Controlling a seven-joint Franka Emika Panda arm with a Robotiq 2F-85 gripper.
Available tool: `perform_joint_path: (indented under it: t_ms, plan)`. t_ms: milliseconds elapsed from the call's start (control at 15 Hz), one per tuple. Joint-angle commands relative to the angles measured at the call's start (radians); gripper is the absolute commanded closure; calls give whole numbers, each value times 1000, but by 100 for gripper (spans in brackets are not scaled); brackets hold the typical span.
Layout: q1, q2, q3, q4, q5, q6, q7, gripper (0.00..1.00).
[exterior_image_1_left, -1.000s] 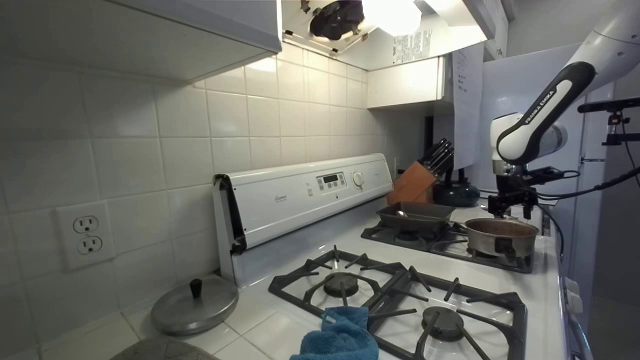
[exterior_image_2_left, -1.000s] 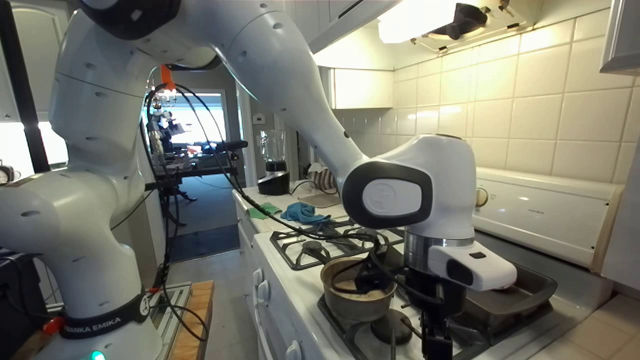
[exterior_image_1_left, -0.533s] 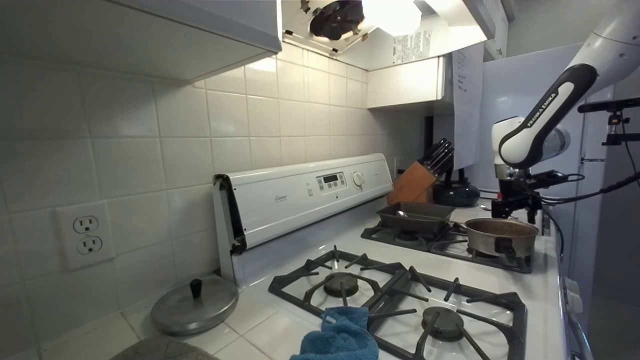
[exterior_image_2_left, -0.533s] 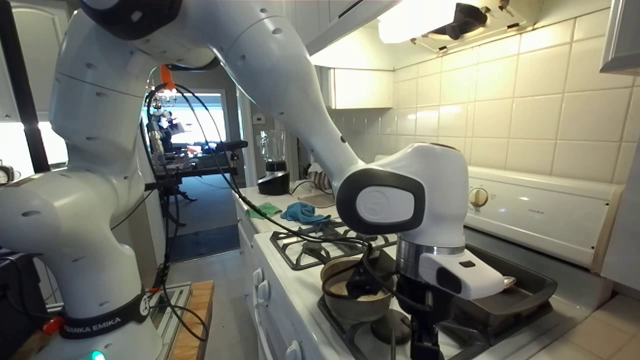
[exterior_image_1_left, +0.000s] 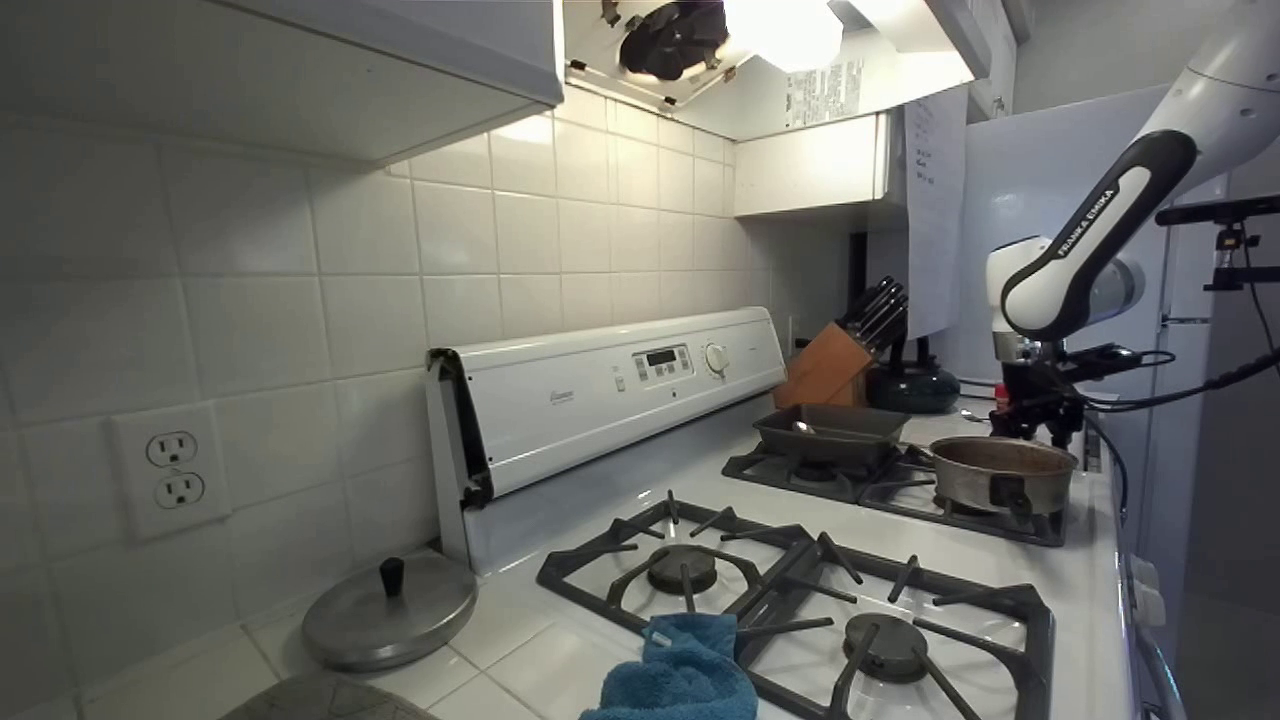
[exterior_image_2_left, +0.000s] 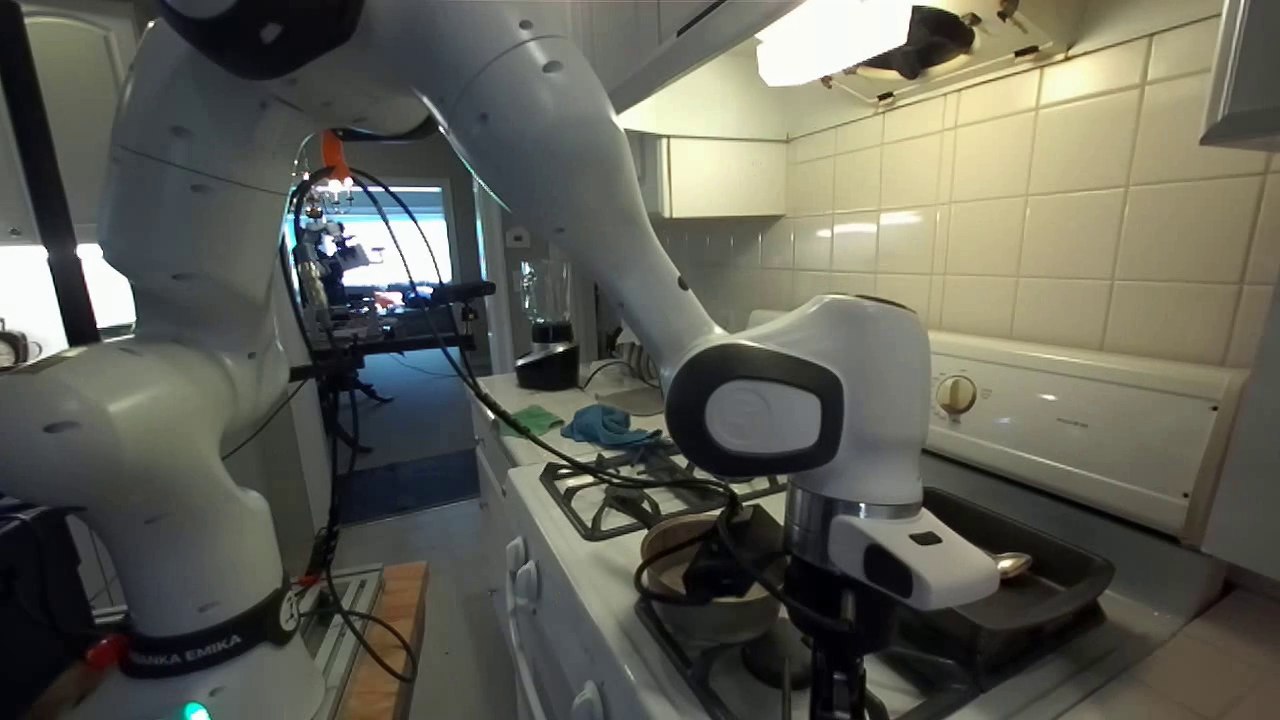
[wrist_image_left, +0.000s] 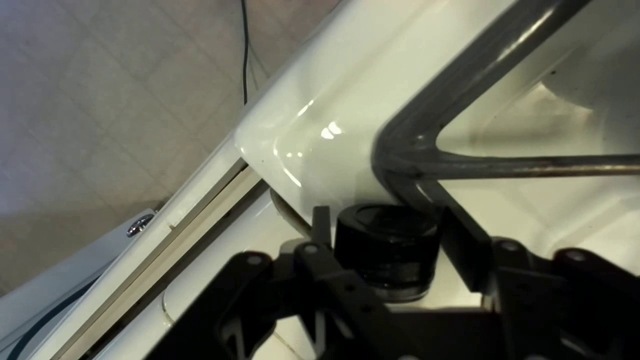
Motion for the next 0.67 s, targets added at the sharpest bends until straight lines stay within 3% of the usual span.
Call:
perform_joint_path:
  t_ms: [0, 67, 333, 600]
  plan:
    - [9, -21, -14, -24, -36, 25, 27, 70]
    - [8, -26, -15, -26, -36, 26, 25, 75]
    - [-6, -60, -9, -37, -18, 27, -9, 75]
    - [-50, -113, 25, -42, 47, 11, -135, 75]
